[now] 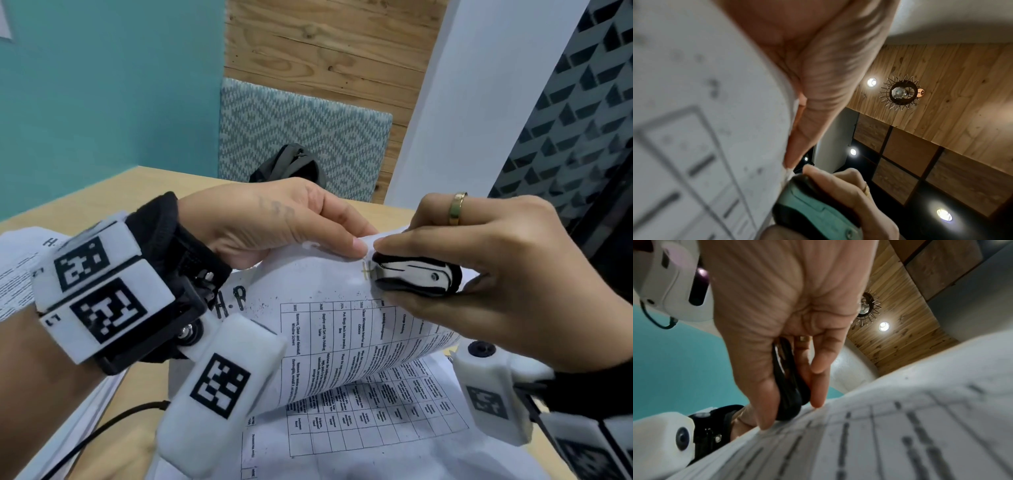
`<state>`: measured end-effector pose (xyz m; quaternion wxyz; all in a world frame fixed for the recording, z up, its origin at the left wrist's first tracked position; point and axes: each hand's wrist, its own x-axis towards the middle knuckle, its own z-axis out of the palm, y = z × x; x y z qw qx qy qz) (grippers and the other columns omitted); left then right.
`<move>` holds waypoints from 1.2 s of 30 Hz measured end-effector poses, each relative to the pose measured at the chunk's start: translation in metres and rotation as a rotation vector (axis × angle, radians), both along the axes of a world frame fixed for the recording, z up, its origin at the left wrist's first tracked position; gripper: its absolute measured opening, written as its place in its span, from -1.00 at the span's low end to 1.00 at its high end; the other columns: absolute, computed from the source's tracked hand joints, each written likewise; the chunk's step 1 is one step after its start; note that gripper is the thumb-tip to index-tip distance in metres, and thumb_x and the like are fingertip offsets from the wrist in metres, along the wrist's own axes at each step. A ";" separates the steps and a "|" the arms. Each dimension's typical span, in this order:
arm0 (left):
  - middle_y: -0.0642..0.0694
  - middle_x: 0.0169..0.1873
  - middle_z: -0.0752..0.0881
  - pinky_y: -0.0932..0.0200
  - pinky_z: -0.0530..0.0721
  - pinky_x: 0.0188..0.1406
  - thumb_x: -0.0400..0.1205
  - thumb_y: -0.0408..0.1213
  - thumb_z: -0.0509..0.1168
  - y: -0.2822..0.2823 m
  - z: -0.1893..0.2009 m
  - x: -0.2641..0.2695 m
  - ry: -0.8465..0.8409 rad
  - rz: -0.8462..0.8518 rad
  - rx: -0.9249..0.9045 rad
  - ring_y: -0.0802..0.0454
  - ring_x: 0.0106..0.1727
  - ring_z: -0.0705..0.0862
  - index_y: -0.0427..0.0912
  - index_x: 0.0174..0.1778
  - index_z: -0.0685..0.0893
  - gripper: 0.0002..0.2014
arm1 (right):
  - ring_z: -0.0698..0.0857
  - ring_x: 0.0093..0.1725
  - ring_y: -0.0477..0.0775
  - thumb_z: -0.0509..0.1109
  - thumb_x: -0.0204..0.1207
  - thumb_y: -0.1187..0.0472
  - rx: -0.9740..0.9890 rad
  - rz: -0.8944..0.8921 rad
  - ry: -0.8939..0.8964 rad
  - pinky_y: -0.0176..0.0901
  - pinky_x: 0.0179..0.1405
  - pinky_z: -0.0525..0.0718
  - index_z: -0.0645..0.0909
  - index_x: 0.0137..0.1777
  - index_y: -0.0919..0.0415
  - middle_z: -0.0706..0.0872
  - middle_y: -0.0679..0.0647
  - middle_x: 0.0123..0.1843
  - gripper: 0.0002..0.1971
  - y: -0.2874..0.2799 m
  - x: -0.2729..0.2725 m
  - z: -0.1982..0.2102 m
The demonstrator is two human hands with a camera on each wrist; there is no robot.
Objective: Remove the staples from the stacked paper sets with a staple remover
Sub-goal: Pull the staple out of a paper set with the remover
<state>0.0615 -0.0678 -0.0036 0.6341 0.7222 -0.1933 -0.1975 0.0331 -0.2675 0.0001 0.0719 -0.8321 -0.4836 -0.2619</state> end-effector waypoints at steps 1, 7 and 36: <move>-0.21 -0.29 0.79 0.32 0.72 -0.32 0.34 -0.55 0.43 0.001 0.001 -0.001 0.001 -0.016 0.002 0.06 -0.35 0.75 -0.35 -0.10 0.75 -0.77 | 0.58 -0.45 0.10 0.53 0.32 0.14 0.017 0.002 0.019 -0.11 -0.58 0.54 0.80 -0.13 0.14 0.62 0.05 -0.33 -0.84 0.000 0.000 0.000; -0.15 -0.44 0.77 0.31 0.71 -0.46 0.19 -0.52 0.42 -0.003 -0.001 -0.006 -0.035 -0.005 -0.027 0.07 -0.48 0.72 -0.25 -0.31 0.71 -0.81 | 0.56 -0.43 -0.02 0.59 0.25 0.13 0.134 0.031 0.098 -0.26 -0.43 0.51 0.79 -0.12 0.14 0.63 0.07 -0.37 -0.80 -0.001 0.000 0.002; -0.15 -0.42 0.77 0.32 0.69 -0.47 0.26 -0.47 0.43 0.000 0.000 0.002 -0.050 0.182 -0.083 0.07 -0.47 0.74 -0.28 -0.30 0.69 -0.87 | 0.72 -0.22 -0.19 0.65 -0.04 -0.10 0.003 -0.127 0.466 -0.38 -0.30 0.61 0.79 -0.16 -0.06 0.71 -0.23 -0.24 -0.60 -0.021 0.004 0.015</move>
